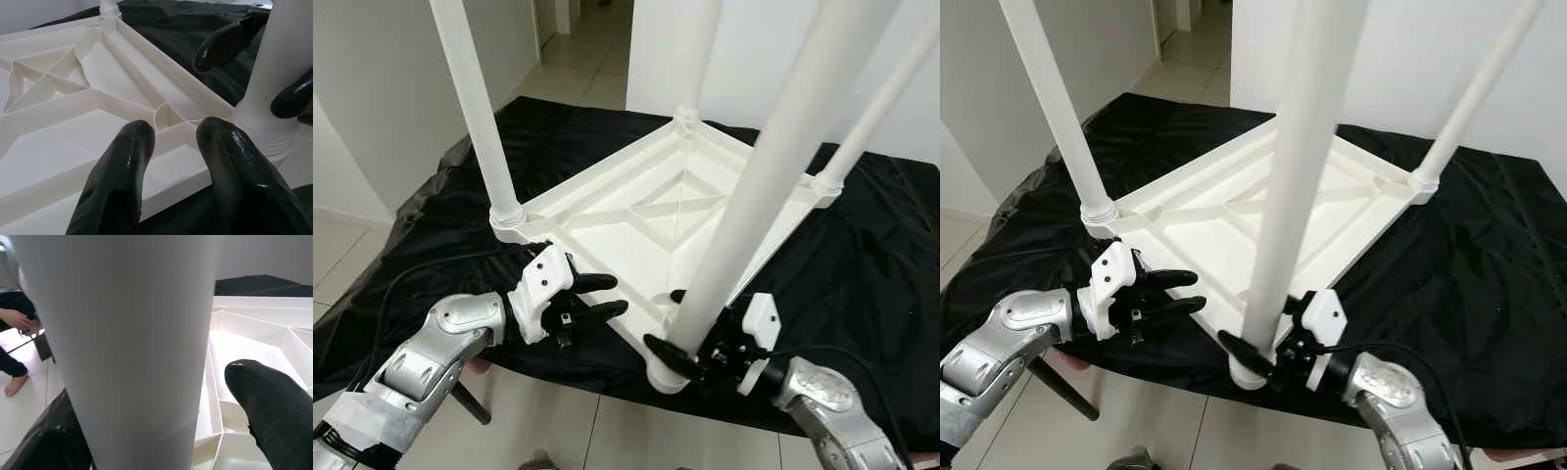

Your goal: Building children table

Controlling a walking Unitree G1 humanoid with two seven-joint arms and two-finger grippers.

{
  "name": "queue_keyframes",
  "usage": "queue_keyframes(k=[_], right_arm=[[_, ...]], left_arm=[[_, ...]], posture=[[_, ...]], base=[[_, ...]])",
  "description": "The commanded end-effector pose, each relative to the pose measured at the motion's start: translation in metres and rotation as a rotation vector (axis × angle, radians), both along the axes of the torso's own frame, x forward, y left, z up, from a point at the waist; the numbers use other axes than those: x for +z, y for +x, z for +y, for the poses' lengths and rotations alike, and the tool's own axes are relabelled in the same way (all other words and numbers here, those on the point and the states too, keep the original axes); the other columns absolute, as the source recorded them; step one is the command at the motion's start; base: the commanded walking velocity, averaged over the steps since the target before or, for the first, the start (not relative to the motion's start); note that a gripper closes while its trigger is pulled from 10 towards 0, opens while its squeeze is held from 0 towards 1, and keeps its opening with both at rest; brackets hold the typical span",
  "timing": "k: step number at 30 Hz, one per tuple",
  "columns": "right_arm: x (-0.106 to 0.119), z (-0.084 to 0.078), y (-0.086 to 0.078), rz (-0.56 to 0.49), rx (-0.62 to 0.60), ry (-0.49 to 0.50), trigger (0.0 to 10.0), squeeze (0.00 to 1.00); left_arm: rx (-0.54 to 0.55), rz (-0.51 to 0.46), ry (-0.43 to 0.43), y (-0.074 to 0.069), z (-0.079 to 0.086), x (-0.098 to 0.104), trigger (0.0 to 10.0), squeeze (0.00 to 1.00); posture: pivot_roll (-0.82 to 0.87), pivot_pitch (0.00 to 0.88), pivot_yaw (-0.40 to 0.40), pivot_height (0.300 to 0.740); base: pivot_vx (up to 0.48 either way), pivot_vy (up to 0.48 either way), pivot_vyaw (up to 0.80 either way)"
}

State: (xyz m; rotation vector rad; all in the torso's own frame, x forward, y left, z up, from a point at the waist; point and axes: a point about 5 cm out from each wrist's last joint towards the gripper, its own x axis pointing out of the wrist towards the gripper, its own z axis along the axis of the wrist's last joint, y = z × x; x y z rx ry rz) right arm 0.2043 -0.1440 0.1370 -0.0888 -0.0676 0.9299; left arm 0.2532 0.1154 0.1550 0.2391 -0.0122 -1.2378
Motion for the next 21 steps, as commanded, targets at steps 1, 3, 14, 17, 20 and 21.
queue_keyframes(k=[1, 3, 14, 17, 20, 21], right_arm=[[-0.004, -0.015, 0.002, 0.015, -0.076, -0.034, 10.0, 0.00], [-0.004, -0.027, 0.002, 0.007, -0.132, -0.056, 10.0, 0.00], [-0.006, -0.038, -0.008, 0.000, -0.228, -0.059, 10.0, 0.00], [-0.005, -0.039, -0.009, -0.007, -0.253, -0.051, 10.0, 0.00], [-0.003, -0.046, -0.007, -0.032, -0.350, -0.023, 10.0, 0.00], [-0.002, -0.047, -0.007, -0.037, -0.364, -0.014, 10.0, 0.00]], left_arm=[[-0.201, 0.010, 0.025, -0.008, -0.008, 0.001, 10.0, 0.00], [-0.219, 0.014, 0.012, -0.007, -0.015, 0.001, 10.0, 0.00], [-0.291, 0.015, -0.001, -0.005, -0.033, -0.001, 10.0, 0.00], [-0.301, 0.014, 0.000, -0.005, -0.037, -0.002, 10.0, 0.00], [-0.305, 0.011, 0.011, -0.006, -0.047, -0.006, 10.0, 0.00], [-0.309, 0.012, 0.008, -0.007, -0.049, -0.006, 10.0, 0.00]], posture=[[0.07, 0.027, 0.000, 0.740], [0.04, 0.028, 0.013, 0.740], [-0.02, 0.021, 0.058, 0.740], [-0.03, 0.019, 0.061, 0.740], [-0.03, 0.013, 0.062, 0.740], [-0.03, 0.013, 0.062, 0.740]], base=[[0.000, 0.000, 0.00], [0.000, 0.000, 0.00], [0.000, 0.000, 0.00], [0.000, 0.000, 0.00], [0.000, 0.000, 0.00], [0.000, 0.000, 0.00]])
